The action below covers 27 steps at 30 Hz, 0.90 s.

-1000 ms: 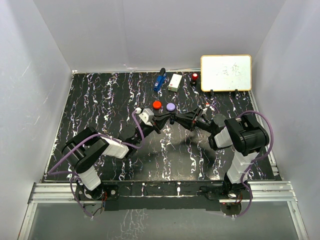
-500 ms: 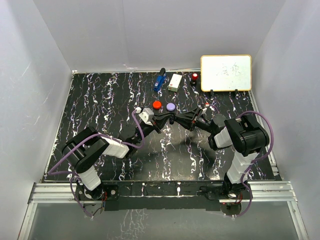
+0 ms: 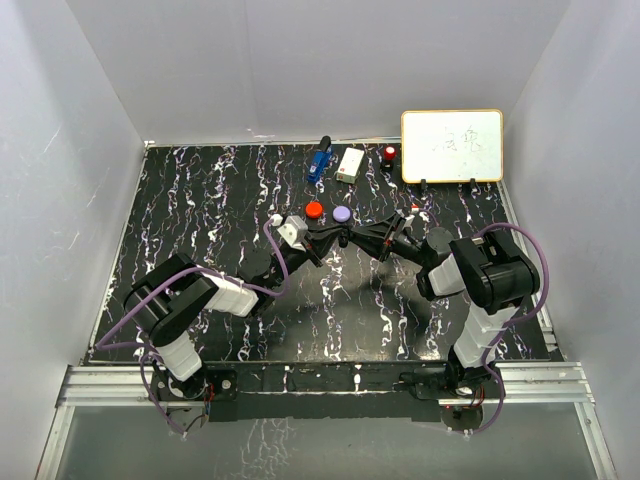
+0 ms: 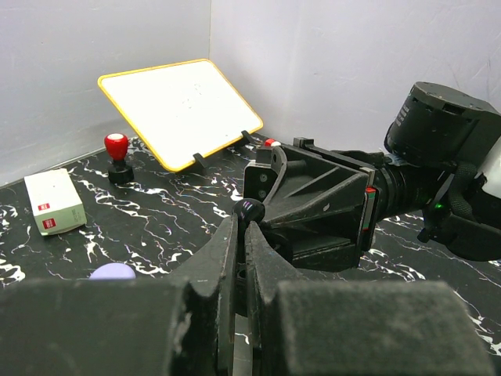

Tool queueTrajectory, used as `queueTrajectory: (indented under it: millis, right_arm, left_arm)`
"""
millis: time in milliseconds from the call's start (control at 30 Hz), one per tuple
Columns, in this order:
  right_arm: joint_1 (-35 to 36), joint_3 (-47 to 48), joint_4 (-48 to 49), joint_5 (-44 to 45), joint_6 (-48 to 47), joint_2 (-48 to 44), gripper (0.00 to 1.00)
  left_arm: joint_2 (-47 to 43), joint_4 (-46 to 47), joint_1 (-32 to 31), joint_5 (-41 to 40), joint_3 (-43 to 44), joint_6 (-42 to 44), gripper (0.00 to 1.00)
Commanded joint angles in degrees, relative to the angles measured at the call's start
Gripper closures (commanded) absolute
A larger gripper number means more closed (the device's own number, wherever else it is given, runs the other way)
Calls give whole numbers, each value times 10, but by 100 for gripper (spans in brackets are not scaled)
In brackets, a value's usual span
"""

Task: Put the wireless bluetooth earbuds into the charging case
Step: Place the earbud in the charging case.

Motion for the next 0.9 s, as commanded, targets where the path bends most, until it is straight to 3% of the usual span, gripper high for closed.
queueTrajectory:
  millis: [0,867]
  right_arm:
    - [2,13,196,10,2,-23,100]
    - [2,14,196,11,2,-26,100]
  left_arm:
    - [-4,111,2,0,14,-3,100]
    - [3,111,2,5,13,-14,100]
